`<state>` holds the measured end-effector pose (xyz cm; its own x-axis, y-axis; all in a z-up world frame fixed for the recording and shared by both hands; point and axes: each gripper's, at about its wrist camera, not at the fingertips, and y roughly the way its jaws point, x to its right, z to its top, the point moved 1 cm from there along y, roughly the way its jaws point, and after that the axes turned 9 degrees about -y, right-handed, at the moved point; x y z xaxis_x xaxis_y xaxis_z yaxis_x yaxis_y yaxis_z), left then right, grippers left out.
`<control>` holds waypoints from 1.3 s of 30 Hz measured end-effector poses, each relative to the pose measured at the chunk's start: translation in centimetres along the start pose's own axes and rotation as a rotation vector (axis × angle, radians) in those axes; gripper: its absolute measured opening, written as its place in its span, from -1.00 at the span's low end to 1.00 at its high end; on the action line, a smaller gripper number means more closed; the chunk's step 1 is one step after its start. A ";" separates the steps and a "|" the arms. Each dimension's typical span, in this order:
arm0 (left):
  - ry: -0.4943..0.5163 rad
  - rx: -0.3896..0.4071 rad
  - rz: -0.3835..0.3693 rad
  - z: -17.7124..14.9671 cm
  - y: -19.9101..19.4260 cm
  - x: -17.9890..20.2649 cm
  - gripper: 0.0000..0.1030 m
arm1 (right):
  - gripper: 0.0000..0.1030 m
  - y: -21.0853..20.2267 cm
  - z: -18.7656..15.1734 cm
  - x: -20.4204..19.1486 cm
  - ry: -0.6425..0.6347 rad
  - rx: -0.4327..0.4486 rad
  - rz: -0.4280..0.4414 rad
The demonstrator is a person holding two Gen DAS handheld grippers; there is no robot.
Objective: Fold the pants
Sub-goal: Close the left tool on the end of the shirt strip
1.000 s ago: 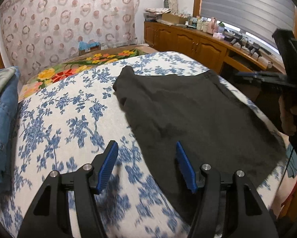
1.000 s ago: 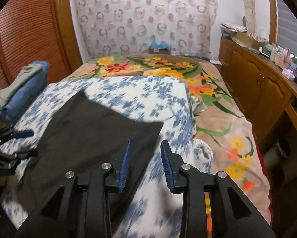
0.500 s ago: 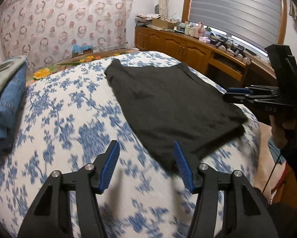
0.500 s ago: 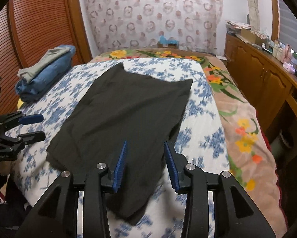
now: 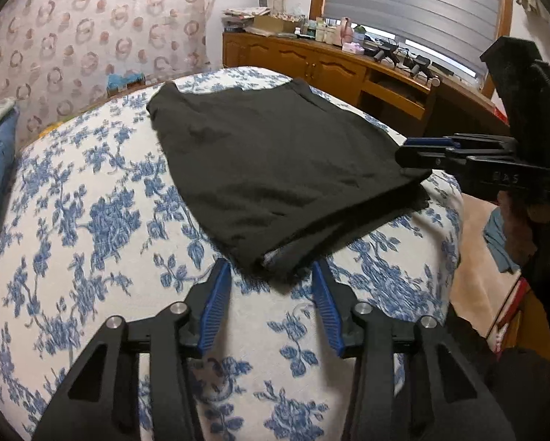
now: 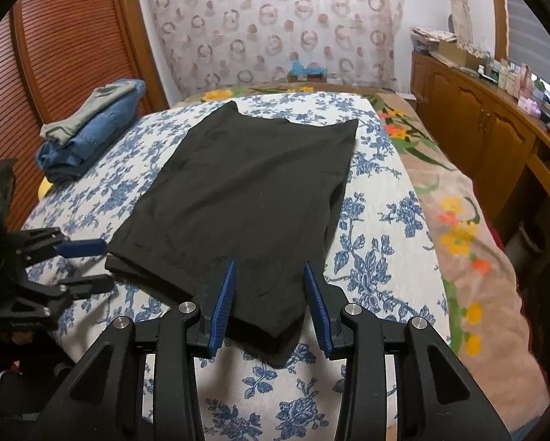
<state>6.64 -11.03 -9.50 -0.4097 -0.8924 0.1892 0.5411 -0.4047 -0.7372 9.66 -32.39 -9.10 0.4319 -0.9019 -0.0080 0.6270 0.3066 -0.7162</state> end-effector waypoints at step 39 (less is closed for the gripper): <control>-0.037 0.045 0.006 -0.3 -0.3 -0.6 -0.66 | -0.20 0.2 -3.1 0.7 0.140 -0.034 -0.037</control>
<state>6.55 -10.28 -9.59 -0.3798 -0.9011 0.2092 0.5758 -0.4073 -0.7089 8.10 -33.94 -11.40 0.3128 -0.9467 -0.0770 0.6177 0.2643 -0.7407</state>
